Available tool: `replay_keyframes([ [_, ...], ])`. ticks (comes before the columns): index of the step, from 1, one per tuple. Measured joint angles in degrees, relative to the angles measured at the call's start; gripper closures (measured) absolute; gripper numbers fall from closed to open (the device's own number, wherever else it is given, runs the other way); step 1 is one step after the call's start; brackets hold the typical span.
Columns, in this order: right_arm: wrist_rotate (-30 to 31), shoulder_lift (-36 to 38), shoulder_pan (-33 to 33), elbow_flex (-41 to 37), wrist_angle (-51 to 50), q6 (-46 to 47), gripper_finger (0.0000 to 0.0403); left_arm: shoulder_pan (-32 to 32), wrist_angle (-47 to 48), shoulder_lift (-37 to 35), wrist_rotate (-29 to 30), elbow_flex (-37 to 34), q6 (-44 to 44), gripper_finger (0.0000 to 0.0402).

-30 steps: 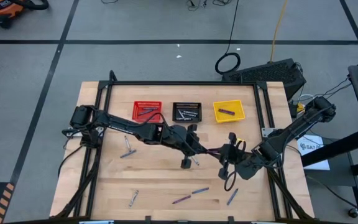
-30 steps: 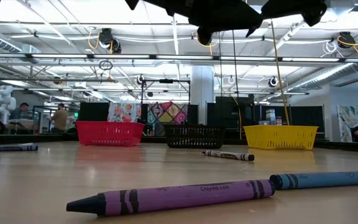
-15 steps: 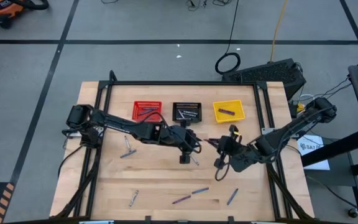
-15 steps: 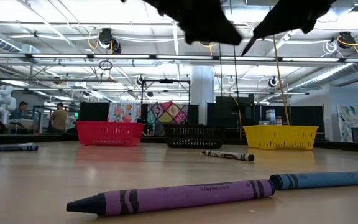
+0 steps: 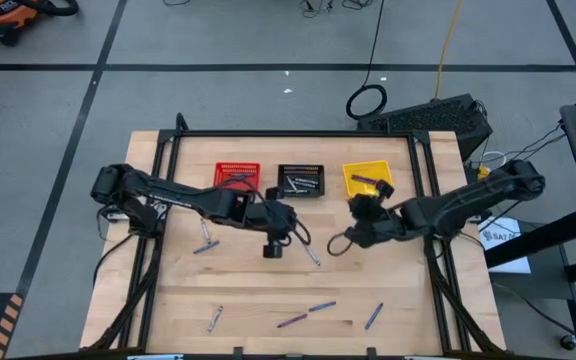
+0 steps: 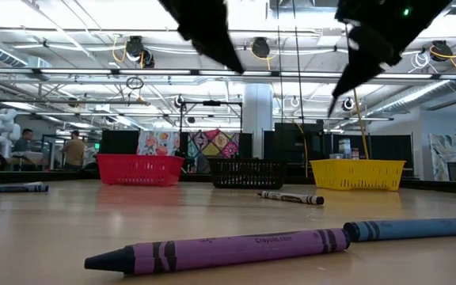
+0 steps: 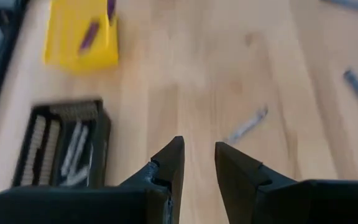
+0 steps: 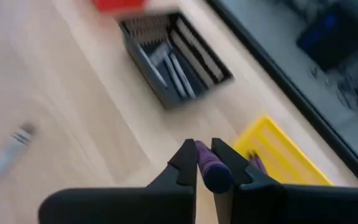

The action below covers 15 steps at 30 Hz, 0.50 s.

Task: Sort crayons
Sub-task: Put the purple crayon into the yellow basket

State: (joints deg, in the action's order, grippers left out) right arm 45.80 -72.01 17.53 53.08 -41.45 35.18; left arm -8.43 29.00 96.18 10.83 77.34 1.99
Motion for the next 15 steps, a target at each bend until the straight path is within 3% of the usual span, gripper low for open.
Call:
replay_keyframes([
  [7,-5.58,0.00,-8.81,0.00,-9.27,-0.18,0.0397,-0.09,14.28,0.17,-0.04,-0.04,-5.43,0.0306],
  [15,-13.15,0.00,-20.76,0.00,-13.00,-4.84,0.0396,-2.84,24.31,0.17,-2.12,-0.04,-10.87,0.0306],
])
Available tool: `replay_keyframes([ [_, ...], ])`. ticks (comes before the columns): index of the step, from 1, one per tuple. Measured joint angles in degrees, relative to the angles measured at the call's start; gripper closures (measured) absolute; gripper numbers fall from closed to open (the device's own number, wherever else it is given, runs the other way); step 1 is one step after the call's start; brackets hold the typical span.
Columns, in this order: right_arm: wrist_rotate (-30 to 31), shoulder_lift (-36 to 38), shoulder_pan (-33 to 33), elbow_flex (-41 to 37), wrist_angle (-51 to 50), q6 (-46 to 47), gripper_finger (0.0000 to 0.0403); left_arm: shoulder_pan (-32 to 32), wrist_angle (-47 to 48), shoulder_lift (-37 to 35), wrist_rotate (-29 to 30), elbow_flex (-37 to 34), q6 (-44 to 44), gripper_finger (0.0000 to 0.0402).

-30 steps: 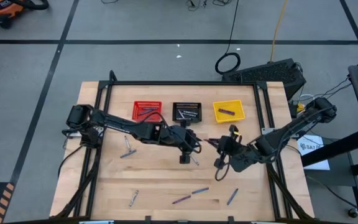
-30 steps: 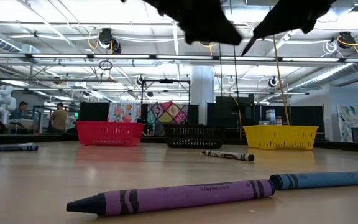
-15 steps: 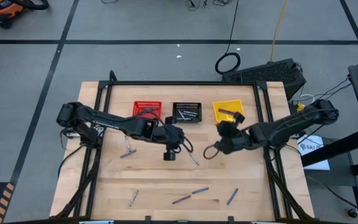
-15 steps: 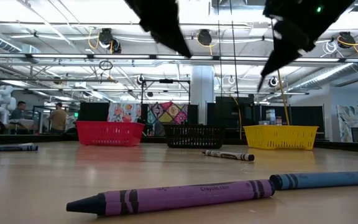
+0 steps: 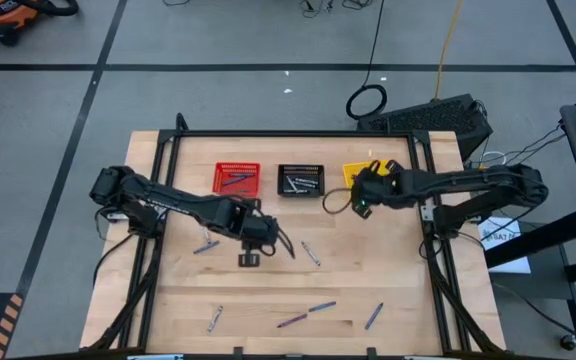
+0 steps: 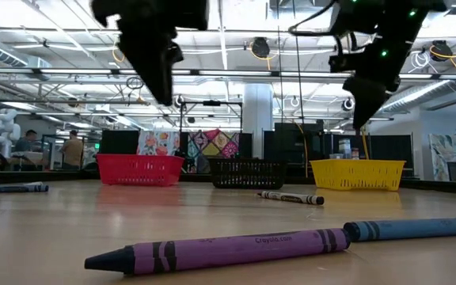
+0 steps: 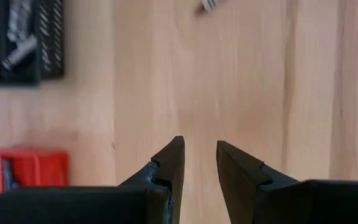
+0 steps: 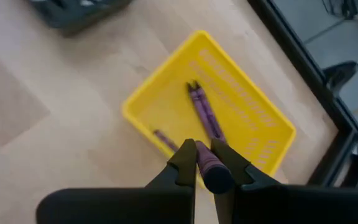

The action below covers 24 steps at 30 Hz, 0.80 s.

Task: Sort crayons
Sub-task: Put the purple crayon into the yellow basket

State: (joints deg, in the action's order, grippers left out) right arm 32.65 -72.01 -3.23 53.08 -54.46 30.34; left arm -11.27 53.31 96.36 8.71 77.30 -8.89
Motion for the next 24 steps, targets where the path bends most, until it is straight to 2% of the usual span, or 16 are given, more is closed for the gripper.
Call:
replay_keyframes([
  [9,-8.58,-0.98,-10.87,0.00,0.35,-10.52,0.0395,-6.08,5.00,0.00,-0.78,0.00,-6.68,0.0306],
  [15,-13.32,-5.03,-16.30,0.00,0.79,-19.46,0.0395,-9.57,4.91,0.00,-0.98,0.00,-10.19,0.0306],
  [24,-13.43,-12.30,-18.94,0.00,0.37,-25.29,0.0382,-12.18,5.07,0.00,-0.93,0.00,-10.36,0.0306],
])
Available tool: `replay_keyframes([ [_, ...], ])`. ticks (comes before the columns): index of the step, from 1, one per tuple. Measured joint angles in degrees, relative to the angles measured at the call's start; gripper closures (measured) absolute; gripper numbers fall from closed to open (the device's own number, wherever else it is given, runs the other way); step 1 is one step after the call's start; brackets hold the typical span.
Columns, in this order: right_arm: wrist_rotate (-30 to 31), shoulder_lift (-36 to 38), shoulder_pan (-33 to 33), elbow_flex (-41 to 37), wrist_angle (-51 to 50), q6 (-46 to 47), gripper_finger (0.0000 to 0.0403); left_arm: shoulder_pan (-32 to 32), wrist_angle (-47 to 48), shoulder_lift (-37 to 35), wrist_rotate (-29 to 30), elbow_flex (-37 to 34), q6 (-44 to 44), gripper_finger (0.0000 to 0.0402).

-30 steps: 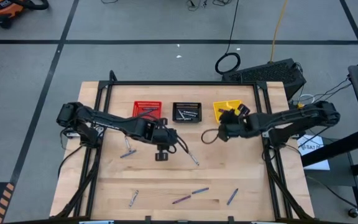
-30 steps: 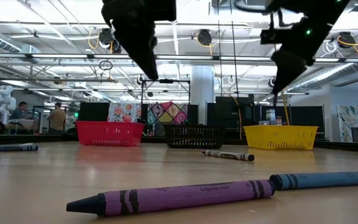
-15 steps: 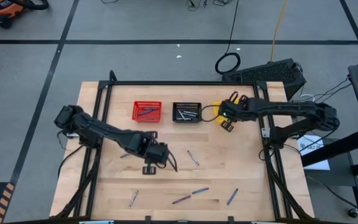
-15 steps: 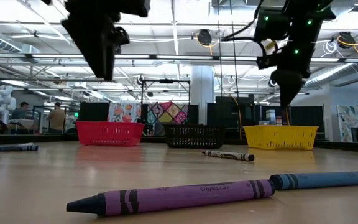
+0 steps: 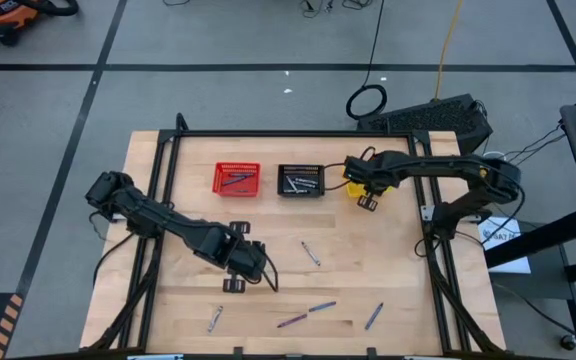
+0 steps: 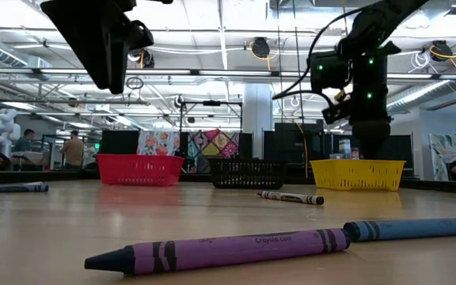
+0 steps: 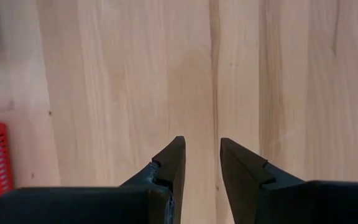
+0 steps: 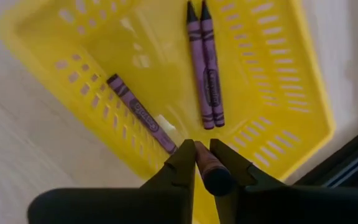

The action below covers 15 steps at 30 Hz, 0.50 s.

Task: Sort crayons
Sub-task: Put the purple crayon into the yellow basket, then put the blue crayon into the red basket

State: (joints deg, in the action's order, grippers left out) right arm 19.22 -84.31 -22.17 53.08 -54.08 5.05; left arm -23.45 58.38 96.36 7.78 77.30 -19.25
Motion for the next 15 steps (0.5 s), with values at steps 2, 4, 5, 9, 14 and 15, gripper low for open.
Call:
replay_keyframes([
  [2,0.02,-0.91,0.00,0.00,0.02,-0.41,0.0372,-0.08,0.50,0.00,0.03,0.00,0.01,0.0306],
  [4,0.02,-1.37,0.00,0.00,0.03,-0.40,0.0360,-0.10,0.68,0.00,0.03,0.00,0.02,0.0306],
  [5,0.02,-1.49,0.00,0.00,0.07,-0.40,0.0354,-0.09,0.64,0.00,0.03,0.00,0.04,0.0306],
  [9,0.08,-1.55,0.00,0.00,0.05,0.18,0.0328,0.31,0.22,0.00,0.59,0.00,0.22,0.0306],
  [14,0.13,-1.55,0.00,0.00,0.02,1.40,0.0299,0.27,-3.00,0.00,0.84,0.00,0.15,0.0306],
  [15,0.13,-1.55,0.00,0.00,0.01,1.83,0.0294,0.27,-4.14,0.02,0.84,0.00,0.13,0.0306],
])
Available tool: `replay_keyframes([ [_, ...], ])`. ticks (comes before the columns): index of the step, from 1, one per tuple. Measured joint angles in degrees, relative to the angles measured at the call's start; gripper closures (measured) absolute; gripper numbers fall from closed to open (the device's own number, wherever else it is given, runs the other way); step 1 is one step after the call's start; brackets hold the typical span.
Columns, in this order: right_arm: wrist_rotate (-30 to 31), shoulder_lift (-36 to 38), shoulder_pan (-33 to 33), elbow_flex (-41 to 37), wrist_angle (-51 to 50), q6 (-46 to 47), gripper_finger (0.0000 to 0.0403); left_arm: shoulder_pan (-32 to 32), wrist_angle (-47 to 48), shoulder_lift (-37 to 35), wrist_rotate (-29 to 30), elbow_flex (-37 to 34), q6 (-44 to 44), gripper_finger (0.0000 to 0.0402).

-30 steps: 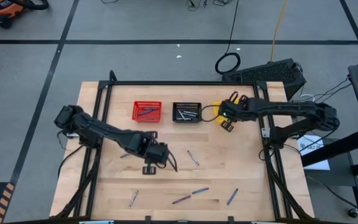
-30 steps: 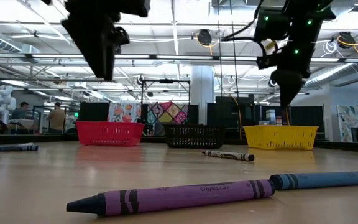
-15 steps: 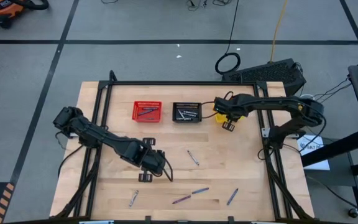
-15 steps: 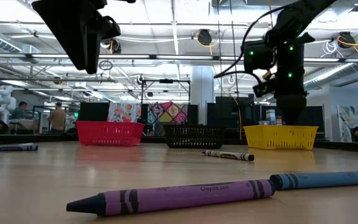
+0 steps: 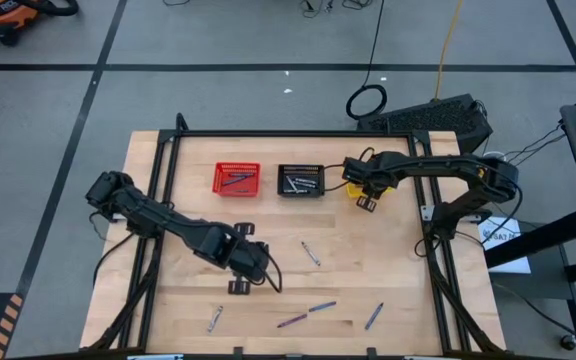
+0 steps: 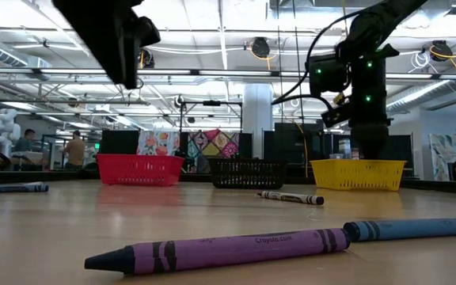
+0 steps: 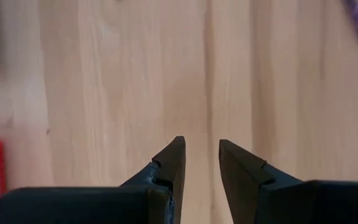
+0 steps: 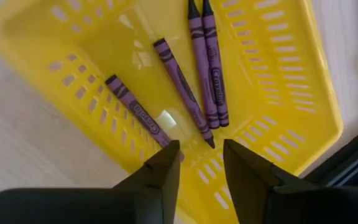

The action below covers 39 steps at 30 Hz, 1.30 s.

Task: Sort crayons
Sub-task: Put the blue crayon into the red basket

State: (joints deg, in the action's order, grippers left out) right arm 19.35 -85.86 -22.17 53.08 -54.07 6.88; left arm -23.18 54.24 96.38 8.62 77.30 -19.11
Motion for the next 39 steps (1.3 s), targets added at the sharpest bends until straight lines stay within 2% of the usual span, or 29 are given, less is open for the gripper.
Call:
replay_keyframes([
  [5,-0.03,0.26,0.13,0.26,-1.86,2.96,0.0278,0.04,-6.61,0.00,-0.58,0.00,-0.04,0.0306],
  [9,-0.04,0.26,0.17,3.56,-7.87,6.34,0.0275,0.04,-10.34,0.00,-0.70,0.00,-0.04,0.0306],
  [13,-0.13,0.26,0.17,7.83,-12.15,11.31,0.0275,-0.02,-10.61,0.00,-0.90,0.00,-0.11,0.0306],
  [17,-0.95,0.28,0.15,10.29,-12.39,14.29,0.0275,-0.60,-10.41,0.00,-0.90,0.00,-0.11,0.0306],
  [19,-3.29,0.29,0.05,10.53,-10.96,14.71,0.0275,-0.85,-10.31,0.00,-0.90,0.00,-0.09,0.0306],
  [22,-10.51,0.28,-0.24,10.56,-6.50,8.90,0.0275,-1.11,-10.14,0.00,-0.92,0.00,-0.08,0.0306],
  [24,-17.64,0.28,-0.18,10.56,-3.74,5.77,0.0275,-1.28,-9.71,0.00,-0.90,0.00,-0.07,0.0306],
  [28,-34.05,0.28,2.04,10.56,1.22,7.47,0.0275,-1.33,-7.92,0.00,-0.90,0.00,-0.06,0.0306],
  [30,-38.82,0.28,4.13,10.56,3.28,8.09,0.0275,-1.33,-6.84,0.00,-0.90,0.00,-0.04,0.0306],
  [32,-40.43,0.28,6.71,10.56,4.89,8.98,0.0275,-1.33,-6.12,0.00,-0.90,0.00,-0.04,0.0306],
  [39,-40.50,0.28,17.47,10.56,8.82,10.68,0.0275,-1.33,-5.46,0.00,-0.90,0.00,-0.02,0.0306],
])
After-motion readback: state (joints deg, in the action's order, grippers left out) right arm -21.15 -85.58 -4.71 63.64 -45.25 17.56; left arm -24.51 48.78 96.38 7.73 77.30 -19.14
